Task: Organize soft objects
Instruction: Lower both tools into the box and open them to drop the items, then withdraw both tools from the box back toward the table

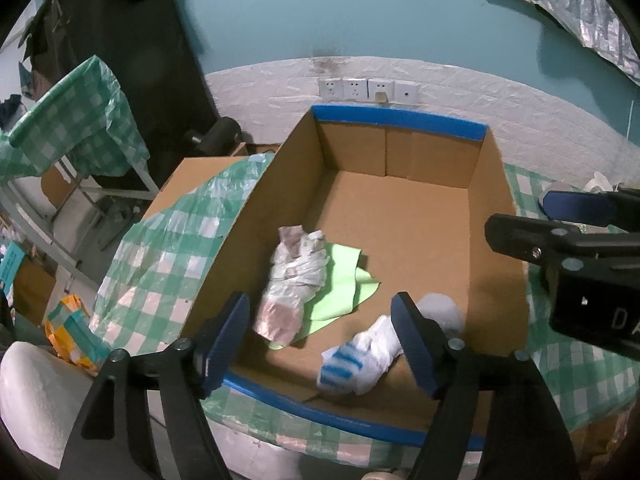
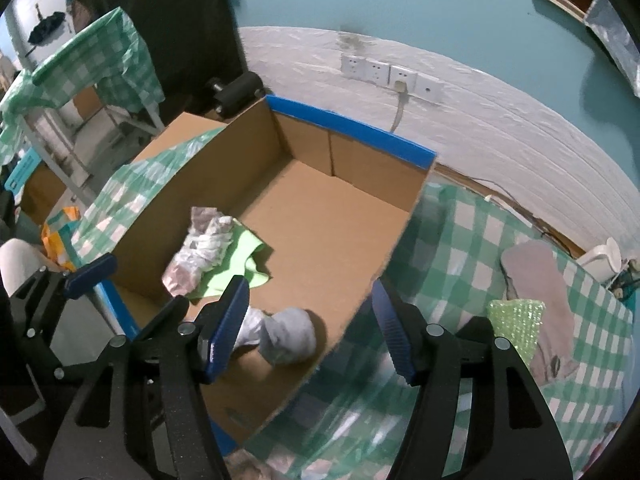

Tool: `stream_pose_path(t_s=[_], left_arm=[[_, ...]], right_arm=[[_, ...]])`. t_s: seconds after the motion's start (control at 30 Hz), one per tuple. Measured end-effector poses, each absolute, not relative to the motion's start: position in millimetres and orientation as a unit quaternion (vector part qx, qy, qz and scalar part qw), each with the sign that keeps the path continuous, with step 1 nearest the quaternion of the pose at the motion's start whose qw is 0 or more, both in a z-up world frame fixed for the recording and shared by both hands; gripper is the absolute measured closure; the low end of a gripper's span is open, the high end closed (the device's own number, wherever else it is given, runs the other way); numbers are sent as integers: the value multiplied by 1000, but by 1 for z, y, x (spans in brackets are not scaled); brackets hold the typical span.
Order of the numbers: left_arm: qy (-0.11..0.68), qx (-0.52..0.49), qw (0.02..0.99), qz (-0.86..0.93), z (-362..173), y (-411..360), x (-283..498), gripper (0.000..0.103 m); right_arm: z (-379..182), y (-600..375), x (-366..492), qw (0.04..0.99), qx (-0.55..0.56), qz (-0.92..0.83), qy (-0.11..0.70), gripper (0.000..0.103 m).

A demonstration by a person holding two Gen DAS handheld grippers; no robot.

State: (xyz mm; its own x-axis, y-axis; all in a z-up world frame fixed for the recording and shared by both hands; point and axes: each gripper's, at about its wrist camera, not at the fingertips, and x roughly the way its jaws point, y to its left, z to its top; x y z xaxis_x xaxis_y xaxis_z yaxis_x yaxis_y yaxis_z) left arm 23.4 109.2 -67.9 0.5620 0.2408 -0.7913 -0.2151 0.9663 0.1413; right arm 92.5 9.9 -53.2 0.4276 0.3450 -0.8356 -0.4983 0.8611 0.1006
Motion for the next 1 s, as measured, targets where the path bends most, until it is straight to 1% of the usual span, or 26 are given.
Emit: stream_pose_path(t_s=[0.13,0.53,0.67,0.8,1.0], left_arm=[[444,20,888,119,-64,101,24,28],[432,31,896,95,-52,70,24,27],[428,39,899,87,-50,57,26,25],[426,49,900,78,-49,42,27,25],[422,62,902,64,-46,20,29,24]], right_arm=[[-51,-1,90,845,-79,242,470,35],[-56,-59,76,854,-66,210,471,34],[-59,-86,74,858,-55,192,473,34],[-60,-110,73,862,-43,175,475,33],[-60,-146,68,868,-32,151,473,30]])
